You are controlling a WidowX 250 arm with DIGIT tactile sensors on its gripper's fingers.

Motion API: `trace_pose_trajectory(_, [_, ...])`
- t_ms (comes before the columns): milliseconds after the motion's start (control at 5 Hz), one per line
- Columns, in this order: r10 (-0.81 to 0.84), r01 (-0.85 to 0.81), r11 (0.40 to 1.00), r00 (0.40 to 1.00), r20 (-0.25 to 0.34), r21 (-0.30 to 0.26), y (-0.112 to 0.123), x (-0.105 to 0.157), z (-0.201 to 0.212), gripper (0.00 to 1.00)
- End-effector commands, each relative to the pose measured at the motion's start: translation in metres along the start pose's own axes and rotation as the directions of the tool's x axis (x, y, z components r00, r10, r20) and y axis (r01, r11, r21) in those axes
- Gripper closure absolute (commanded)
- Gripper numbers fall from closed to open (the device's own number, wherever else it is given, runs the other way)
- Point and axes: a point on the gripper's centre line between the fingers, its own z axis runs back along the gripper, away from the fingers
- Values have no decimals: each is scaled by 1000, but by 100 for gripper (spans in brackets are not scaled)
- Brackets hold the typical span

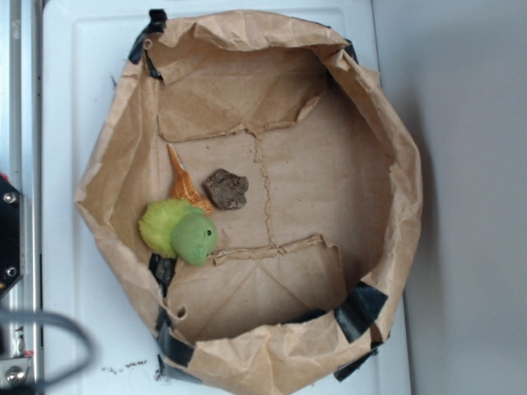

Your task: Grab the plastic pickle.

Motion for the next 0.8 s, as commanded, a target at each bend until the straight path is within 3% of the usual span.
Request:
trace_pose_trajectory(0, [66,-70,993,997,-48,-90,20,35,14,0])
trace_pose_trajectory(400, [66,-70,993,997,-48,-90,20,35,14,0])
trace_pose_trajectory(600, [85,-86,995,996,-19,-55,41,70,-40,0])
